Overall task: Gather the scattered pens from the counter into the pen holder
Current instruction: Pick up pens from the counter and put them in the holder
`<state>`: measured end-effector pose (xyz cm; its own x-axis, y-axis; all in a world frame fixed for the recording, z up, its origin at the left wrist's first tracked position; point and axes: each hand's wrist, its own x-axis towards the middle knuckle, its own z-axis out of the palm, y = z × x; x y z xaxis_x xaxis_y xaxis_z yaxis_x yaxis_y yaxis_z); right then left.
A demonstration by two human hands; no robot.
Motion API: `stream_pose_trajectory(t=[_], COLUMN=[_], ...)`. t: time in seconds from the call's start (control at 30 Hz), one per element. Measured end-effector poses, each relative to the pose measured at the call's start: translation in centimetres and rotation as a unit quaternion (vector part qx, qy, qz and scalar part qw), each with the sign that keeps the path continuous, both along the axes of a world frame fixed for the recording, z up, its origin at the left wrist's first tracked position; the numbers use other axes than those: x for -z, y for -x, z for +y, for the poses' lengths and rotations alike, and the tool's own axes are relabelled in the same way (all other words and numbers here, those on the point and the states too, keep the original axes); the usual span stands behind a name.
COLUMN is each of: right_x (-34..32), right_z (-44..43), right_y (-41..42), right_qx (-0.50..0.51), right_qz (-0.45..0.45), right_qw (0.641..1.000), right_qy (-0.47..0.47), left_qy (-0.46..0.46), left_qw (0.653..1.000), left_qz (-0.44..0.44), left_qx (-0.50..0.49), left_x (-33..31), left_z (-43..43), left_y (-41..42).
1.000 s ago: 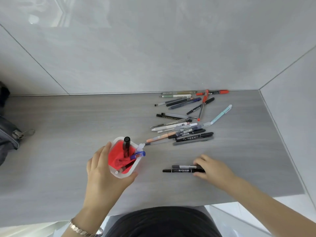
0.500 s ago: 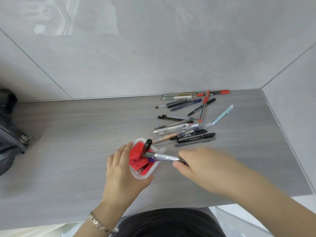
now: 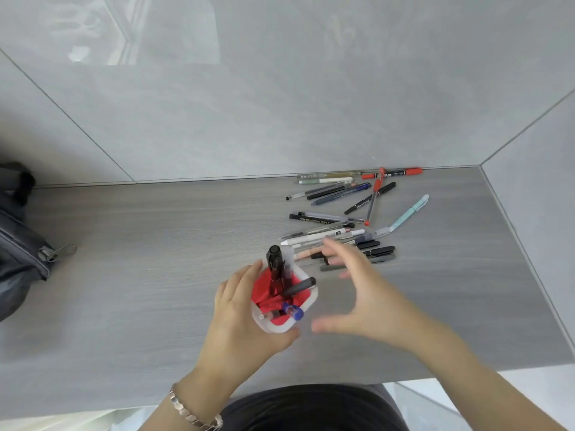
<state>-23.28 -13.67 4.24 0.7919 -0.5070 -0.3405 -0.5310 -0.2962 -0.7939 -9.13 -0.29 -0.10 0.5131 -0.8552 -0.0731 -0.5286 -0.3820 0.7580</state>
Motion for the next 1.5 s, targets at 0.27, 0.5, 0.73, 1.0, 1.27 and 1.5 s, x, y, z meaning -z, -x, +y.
stream_pose_trajectory(t=[0.27,0.5,0.73,1.0,1.27,1.5], right_x=[2.6,4.5,6.0,6.1,3.7,4.4], right_z=[1.4,-2.2,-5.7,-5.7,-4.6,-2.3], right_y=[2.2,6.1,8.0,6.4,3.9,2.0], right_qx=[0.208,0.386,0.433,0.417,0.344,0.277], right_qz=[-0.168,-0.111,-0.077,-0.102,-0.188,-0.181], right_qw=[0.956,0.915,0.896,0.902,0.92,0.942], right_qy=[-0.119,0.028,0.068,0.048,-0.014,-0.052], left_qy=[0.038,-0.053,-0.182,-0.234,0.144,0.185], left_qw=[0.995,0.981,0.945,0.905,0.954,0.906], left_qz=[0.032,-0.006,-0.187,-0.241,0.263,0.38], left_qx=[0.087,0.185,0.196,0.26,0.017,0.023], left_x=[-2.4,1.9,7.3,7.7,-4.2,-5.6], left_z=[-6.2,-10.9,-16.2,-18.1,-13.6,-10.7], left_y=[3.7,-0.4,-3.0,-2.5,-2.1,2.4])
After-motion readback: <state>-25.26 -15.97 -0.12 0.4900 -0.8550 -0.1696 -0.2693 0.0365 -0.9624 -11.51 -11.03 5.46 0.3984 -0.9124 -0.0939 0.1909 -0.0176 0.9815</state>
